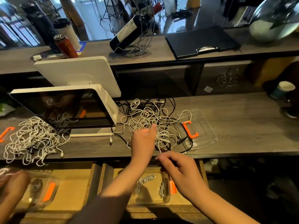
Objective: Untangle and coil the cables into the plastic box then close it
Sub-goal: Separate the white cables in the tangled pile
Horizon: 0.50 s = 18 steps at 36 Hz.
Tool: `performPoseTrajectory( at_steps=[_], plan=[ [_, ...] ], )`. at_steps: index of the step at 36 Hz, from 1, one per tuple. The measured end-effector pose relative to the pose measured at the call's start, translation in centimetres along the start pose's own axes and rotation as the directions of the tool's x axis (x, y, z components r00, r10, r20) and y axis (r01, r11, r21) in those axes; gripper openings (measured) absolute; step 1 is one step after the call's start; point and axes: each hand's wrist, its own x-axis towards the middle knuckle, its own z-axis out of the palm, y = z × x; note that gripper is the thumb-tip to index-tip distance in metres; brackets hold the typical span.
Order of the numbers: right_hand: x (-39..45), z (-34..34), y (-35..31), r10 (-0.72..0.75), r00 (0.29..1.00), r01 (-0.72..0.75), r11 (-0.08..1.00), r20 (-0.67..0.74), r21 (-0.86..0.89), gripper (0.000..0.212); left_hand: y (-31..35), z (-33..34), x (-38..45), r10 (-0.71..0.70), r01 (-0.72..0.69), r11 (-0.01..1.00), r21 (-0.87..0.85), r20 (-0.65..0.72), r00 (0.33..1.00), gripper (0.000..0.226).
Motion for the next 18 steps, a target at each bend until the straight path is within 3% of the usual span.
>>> performPoseTrajectory(
  at_steps=[3, 5, 9, 13, 16, 18],
  plan=[
    [0.2, -0.3, -0.9, 0.161, 0.982, -0.186, 0.914, 0.096, 0.36, 0.033, -0.2, 0.2, 0.0, -0.005, 0.005, 1.0, 0.012, 0.009, 1.0, 0.056],
    [0.6, -0.7, -1.4, 0.19, 0.972, -0.233, 0.875, 0.142, 0.425, 0.035, -0.2, 0.4, -0.1, -0.021, 0.02, 1.0, 0.02, 0.038, 0.999, 0.056],
    [1.2, -1.7, -1.4, 0.111, 0.985, -0.147, 0.946, 0.134, 0.29, 0.028, -0.3, 0.2, -0.4, -0.068, 0.067, 0.998, 0.013, 0.161, 0.985, 0.058],
    [2.2, -2.6, -1.3, 0.011, 0.999, -0.015, 0.995, 0.035, 0.099, 0.018, -0.7, 0.1, -1.0, -0.046, 0.022, 0.996, 0.088, 0.277, 0.96, 0.032],
    [3.2, -3.3, -0.5, -0.102, 0.99, 0.083, 0.978, -0.093, -0.19, 0.019, -0.4, 0.2, -1.8, 0.007, -0.027, 0.997, 0.078, 0.244, 0.97, 0.044],
    [3.9, -3.7, -0.2, -0.072, 0.984, 0.038, 0.979, -0.165, -0.201, 0.015, 0.0, 0.4, -2.2, 0.066, -0.074, 0.997, 0.03, 0.209, 0.976, 0.053]
  ],
)
